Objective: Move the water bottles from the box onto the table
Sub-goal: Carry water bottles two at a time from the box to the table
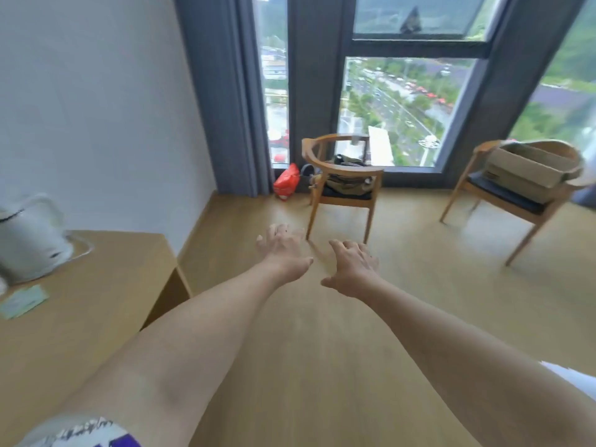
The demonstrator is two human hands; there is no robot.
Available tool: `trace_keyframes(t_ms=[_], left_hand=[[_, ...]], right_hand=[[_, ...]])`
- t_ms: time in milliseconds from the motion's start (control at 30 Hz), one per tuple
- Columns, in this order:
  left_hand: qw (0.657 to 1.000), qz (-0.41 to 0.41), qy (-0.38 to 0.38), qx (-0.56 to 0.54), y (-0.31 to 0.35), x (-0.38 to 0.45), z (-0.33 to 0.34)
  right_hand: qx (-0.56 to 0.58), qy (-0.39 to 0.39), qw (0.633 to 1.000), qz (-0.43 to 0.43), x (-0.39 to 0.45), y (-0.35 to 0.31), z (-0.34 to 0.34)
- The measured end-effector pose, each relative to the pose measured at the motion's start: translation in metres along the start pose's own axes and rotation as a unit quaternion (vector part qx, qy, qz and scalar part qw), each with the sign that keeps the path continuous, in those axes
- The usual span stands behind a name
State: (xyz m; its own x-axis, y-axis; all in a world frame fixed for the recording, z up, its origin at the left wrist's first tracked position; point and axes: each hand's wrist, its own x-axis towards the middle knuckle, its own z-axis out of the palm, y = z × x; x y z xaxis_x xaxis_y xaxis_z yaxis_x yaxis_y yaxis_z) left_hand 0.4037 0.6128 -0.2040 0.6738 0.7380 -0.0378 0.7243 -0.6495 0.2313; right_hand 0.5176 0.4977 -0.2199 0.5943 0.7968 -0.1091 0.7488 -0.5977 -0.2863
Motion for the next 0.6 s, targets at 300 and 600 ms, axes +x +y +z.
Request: trace_keyframes(t_ms=[300, 600], left_hand=[[0.986, 0.16, -0.049, 0.007, 0.158, 0.127, 0.046], [0.955, 0.287, -0.063, -0.032, 0.296, 0.308, 0.063]], right_hand=[[0.017, 0.02, 0.985, 0.173, 0.064, 0.147, -0.03], [0.024, 0.096, 0.951, 0.294, 0.192, 0.262, -0.106]])
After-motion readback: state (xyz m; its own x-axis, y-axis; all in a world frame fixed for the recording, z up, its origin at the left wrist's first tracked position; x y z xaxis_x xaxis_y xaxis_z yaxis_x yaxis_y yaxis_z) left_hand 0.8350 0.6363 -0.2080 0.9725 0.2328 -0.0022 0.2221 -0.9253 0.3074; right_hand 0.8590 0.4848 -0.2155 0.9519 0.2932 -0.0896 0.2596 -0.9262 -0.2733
